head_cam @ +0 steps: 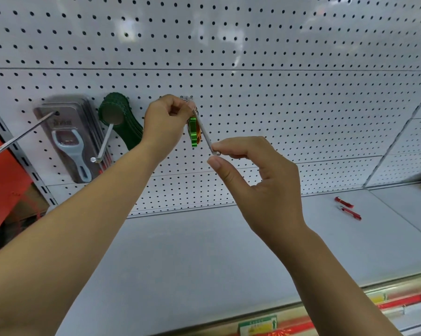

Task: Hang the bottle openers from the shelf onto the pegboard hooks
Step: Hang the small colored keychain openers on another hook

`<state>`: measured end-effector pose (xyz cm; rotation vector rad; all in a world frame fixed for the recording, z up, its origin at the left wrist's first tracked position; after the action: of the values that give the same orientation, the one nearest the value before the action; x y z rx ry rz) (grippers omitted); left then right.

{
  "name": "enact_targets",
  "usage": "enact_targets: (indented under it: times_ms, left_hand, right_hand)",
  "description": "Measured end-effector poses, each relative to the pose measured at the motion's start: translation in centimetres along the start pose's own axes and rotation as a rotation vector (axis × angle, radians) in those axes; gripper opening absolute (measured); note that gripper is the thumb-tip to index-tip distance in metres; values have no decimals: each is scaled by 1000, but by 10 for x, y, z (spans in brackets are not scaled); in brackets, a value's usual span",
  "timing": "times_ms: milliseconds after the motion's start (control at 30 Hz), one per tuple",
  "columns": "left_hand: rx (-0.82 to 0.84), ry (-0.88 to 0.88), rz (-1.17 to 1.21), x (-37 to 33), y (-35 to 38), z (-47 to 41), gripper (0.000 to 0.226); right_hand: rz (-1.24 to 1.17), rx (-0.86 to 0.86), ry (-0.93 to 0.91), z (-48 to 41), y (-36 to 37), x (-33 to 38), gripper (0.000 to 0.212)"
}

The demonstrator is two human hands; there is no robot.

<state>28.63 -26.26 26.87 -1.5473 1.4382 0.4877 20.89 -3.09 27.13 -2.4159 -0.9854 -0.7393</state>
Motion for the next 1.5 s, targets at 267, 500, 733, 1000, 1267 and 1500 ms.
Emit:
enact_targets:
  times_ms: [267, 500, 733, 1000, 1267, 1500]
  left_hand:
    - [-98, 5, -109, 4, -7, 18, 23]
    - [-132, 185, -466, 16, -6, 61, 25]
    - [93, 207, -721, 45, 37, 127, 42]
    - [370, 55, -752, 74, 145, 205, 50]
    - [601, 10, -809, 76, 292, 247, 64]
    - [709, -61, -778, 74, 414, 264, 66]
  right_hand:
    - [36, -2, -51, 4, -4, 1, 21]
    - [96, 58, 44, 15, -5, -34, 27]
    - [280, 264, 256, 46, -23, -124, 41]
    - [510, 538, 517, 113, -96, -261, 48]
    - [644, 577, 643, 137, -223, -358, 48]
    - [709, 358, 762, 128, -341, -434, 36]
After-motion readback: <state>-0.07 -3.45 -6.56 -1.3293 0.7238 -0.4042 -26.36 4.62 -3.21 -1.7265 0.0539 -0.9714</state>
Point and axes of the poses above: each hand's wrist, its own z-axis away from the middle knuckle, its own y-axis out of the palm, x = y × z, the point moved 7 cm from there along -z, towards the middle knuckle, and after that the axes turned 8 degrees about -z, right-handed, at the moved point
